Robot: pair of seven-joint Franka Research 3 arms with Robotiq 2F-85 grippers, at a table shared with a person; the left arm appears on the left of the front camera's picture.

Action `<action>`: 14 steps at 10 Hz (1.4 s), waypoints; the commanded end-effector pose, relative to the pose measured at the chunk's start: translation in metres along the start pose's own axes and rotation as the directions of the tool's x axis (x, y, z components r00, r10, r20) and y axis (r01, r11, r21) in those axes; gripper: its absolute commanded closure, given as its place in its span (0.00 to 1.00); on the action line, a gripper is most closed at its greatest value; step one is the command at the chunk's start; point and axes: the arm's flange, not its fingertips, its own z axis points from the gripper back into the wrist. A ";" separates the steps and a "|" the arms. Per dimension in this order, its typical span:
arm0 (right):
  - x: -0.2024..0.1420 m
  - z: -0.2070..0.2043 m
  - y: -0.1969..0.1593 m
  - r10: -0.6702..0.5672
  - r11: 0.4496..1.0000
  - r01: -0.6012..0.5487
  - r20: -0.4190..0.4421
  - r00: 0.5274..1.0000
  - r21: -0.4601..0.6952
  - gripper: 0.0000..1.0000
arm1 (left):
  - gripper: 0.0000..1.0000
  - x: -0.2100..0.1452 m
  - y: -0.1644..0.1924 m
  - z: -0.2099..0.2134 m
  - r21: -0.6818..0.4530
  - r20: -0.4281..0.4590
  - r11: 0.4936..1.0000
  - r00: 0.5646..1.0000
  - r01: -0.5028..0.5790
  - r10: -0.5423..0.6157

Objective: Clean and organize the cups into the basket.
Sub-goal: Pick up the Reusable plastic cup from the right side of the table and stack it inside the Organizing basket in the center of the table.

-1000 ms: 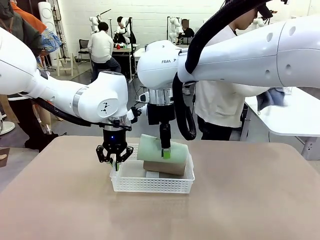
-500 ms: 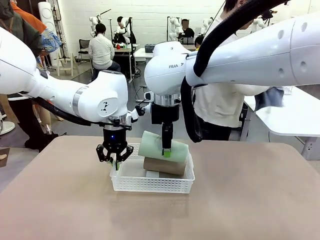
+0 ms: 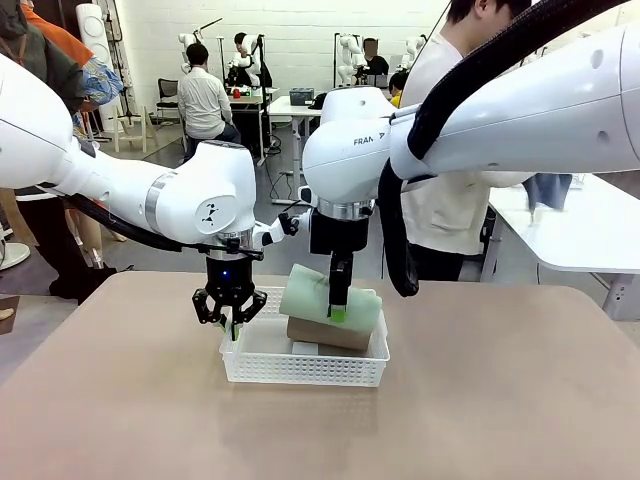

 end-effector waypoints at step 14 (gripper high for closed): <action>-0.016 -0.031 -0.006 0.022 0.998 -0.025 0.059 0.998 0.059 0.00 | 1.00 0.000 0.000 0.001 -0.001 0.011 1.000 1.000 0.010 -0.010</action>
